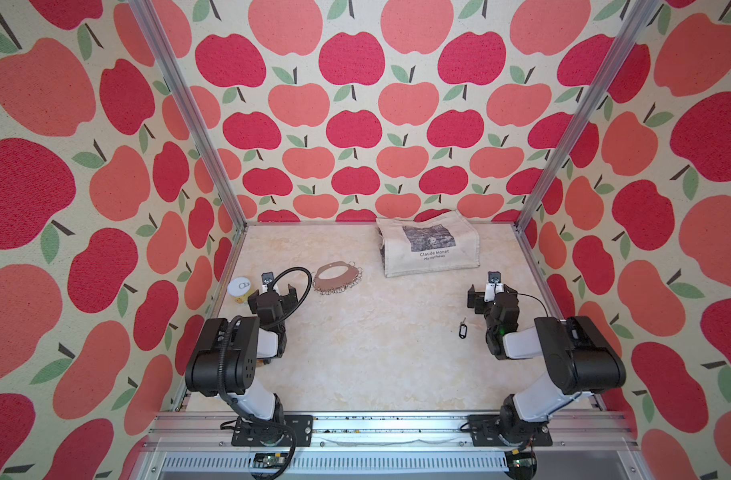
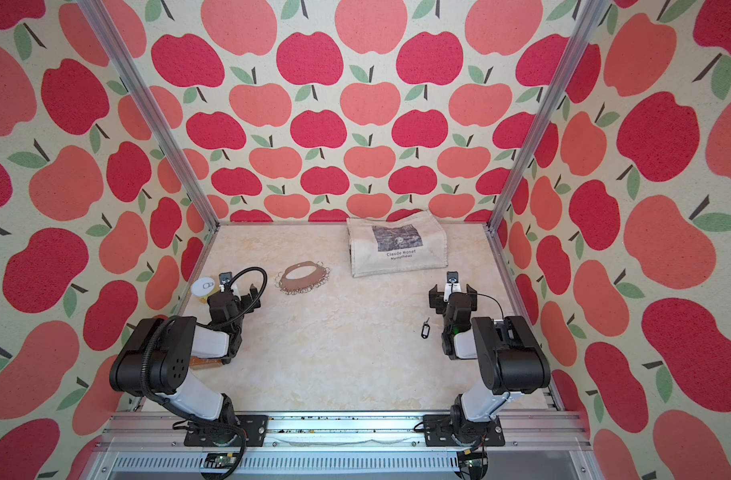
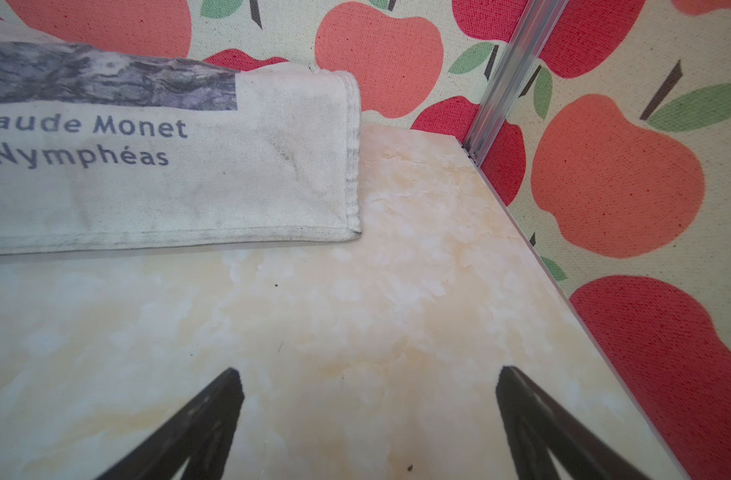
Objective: Put the keys on the keyring
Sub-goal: 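Move the left gripper over the silver ring plate while the right gripper advances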
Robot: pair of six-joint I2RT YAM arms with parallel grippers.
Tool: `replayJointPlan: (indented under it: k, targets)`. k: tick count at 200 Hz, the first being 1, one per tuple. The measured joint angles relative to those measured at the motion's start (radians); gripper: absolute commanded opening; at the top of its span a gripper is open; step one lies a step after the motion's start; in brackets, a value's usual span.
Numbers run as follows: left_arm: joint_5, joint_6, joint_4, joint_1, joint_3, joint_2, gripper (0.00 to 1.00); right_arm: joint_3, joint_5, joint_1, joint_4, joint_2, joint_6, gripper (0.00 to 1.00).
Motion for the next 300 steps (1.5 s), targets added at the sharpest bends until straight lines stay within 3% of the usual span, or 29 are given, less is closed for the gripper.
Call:
replayJointPlan:
  k: [25,44,67,91,115,167,197,247,300]
  targets:
    - [0.003,0.0,-0.017,0.004,0.003,-0.006,0.99,0.016,-0.019,-0.017,-0.06,-0.02,0.006,0.99]
    - [-0.007,-0.001,-0.202,-0.002,0.05,-0.099,0.99,0.068,0.008,0.003,-0.24,-0.127,0.006,0.99]
    - [0.009,-0.002,-0.468,-0.025,0.22,-0.253,0.99,0.212,0.024,0.033,-0.493,-0.268,0.057,0.99]
    - [0.031,-0.004,-0.674,-0.094,0.433,-0.282,0.99,0.318,0.013,0.057,-0.678,-0.355,0.136,0.99]
    - [0.08,-0.042,-0.864,-0.176,0.578,-0.211,0.99,0.346,-0.007,0.102,-0.848,-0.38,0.203,0.99]
    - [0.183,-0.119,-1.145,-0.291,0.735,0.066,0.99,0.39,-0.048,0.182,-1.112,-0.376,0.266,0.99]
    - [0.233,-0.139,-1.256,-0.299,0.879,0.188,1.0,0.409,-0.071,0.191,-1.149,-0.376,0.288,0.99]
    - [0.317,-0.163,-1.417,-0.301,1.136,0.374,0.92,0.409,-0.105,0.199,-1.168,-0.372,0.322,0.99]
    - [0.344,-0.187,-1.527,-0.323,1.22,0.48,0.86,0.409,-0.127,0.202,-1.181,-0.37,0.336,0.99]
